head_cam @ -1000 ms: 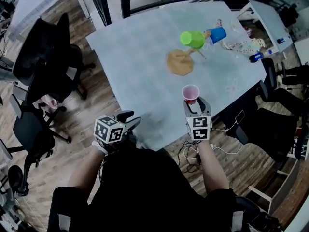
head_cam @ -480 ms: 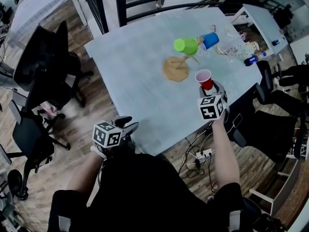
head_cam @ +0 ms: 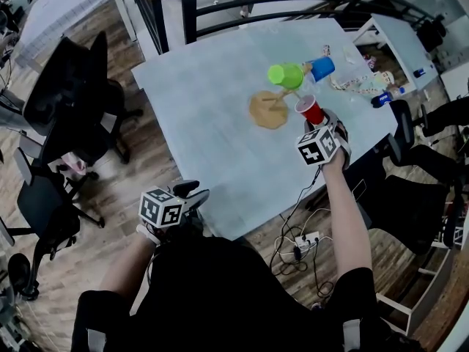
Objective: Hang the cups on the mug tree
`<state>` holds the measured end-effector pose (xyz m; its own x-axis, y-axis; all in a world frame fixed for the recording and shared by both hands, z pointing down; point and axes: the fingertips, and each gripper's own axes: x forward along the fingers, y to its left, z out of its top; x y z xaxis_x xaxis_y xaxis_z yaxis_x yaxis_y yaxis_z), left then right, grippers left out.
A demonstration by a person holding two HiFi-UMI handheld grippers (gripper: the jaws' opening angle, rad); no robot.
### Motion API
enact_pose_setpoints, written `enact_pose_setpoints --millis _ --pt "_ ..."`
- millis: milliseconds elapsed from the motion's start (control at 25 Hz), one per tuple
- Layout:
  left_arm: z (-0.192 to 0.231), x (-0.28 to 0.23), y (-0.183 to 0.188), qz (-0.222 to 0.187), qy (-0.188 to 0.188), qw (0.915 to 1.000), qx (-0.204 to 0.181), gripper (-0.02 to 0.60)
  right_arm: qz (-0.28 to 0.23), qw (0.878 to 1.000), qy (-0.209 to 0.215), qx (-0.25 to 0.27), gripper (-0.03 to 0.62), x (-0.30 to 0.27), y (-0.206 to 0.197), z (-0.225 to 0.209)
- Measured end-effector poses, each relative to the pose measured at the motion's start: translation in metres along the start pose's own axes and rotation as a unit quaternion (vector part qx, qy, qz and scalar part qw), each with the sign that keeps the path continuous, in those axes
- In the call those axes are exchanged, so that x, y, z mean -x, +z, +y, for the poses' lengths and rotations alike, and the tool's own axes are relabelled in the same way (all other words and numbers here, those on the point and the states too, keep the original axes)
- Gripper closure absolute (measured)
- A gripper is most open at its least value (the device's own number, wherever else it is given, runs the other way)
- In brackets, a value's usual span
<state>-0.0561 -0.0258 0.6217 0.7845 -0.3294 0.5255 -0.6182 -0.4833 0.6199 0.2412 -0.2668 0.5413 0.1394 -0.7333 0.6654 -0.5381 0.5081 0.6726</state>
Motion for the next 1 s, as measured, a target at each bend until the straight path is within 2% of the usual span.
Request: enact_pose_setpoints --millis 360,560,1000 --pt "0.004 0.003 -0.001 -0.004 0.001 0.9998 0.017 0.393 -0.04 0.994 -0.022 0.096 0.336 0.022 0.037 0.012" --pt "0.002 0.002 -0.001 -0.003 0.003 0.9999 0.016 0.393 -0.037 0.99 -0.023 0.137 0.336 0.021 0.045 0.019" --pt "-0.003 0.004 -0.003 -0.004 -0.001 0.9999 0.014 0.393 -0.04 0.987 -0.019 0.153 0.335 0.018 0.064 0.023"
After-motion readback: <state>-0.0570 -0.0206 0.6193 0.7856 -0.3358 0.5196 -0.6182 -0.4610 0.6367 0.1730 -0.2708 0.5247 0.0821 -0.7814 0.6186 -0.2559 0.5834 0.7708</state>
